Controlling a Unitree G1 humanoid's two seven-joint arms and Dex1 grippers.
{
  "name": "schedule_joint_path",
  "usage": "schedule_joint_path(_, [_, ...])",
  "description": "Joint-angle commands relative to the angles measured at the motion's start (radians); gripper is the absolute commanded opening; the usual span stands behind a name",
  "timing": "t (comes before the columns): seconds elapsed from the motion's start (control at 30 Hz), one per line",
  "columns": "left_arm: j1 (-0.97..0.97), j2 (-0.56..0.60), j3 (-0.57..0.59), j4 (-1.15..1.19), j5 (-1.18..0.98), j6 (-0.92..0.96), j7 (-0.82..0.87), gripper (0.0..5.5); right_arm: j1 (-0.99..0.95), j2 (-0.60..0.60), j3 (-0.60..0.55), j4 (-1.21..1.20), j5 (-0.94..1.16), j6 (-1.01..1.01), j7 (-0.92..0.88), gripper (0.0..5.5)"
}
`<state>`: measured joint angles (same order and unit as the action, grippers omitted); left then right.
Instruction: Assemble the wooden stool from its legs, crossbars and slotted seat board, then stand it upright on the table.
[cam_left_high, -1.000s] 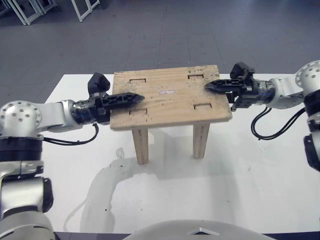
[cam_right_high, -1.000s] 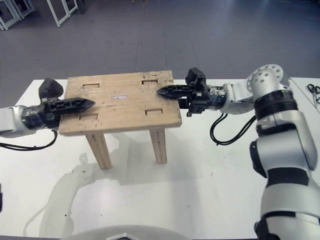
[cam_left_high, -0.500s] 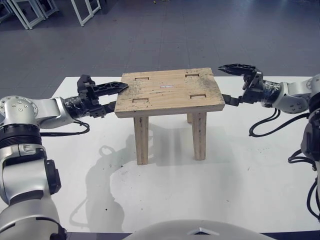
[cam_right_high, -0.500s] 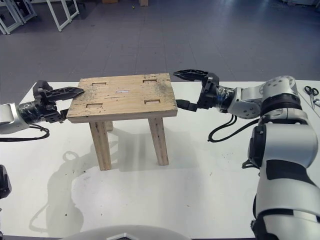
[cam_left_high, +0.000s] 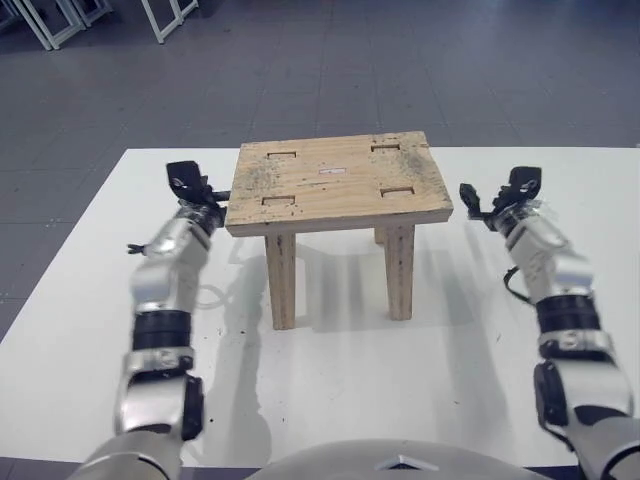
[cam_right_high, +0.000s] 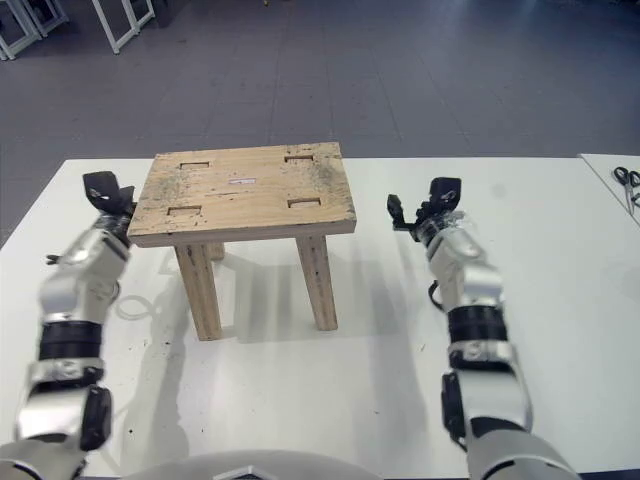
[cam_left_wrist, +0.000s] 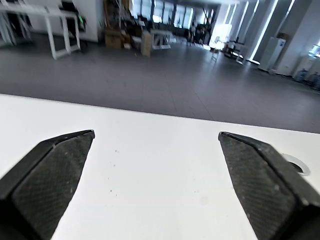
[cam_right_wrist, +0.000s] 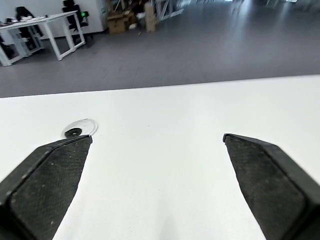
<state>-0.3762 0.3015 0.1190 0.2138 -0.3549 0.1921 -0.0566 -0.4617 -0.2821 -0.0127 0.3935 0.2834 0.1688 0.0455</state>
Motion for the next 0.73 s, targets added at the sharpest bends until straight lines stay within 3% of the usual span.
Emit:
schedule_joint_path(0.03, [0.033, -0.015, 0.017, -0.014, 0.069, -0.05, 0.026, 4.59, 0.066, 0.039, 0.035, -0.075, -0.128, -0.08, -0.068, 4.84])
schedule_joint_path(0.73, [0.062, -0.07, 0.011, -0.068, 0.163, -0.014, 0.015, 4.59, 0.041, 0.141, 0.009, -0.071, -0.213, -0.042, -0.061, 4.84])
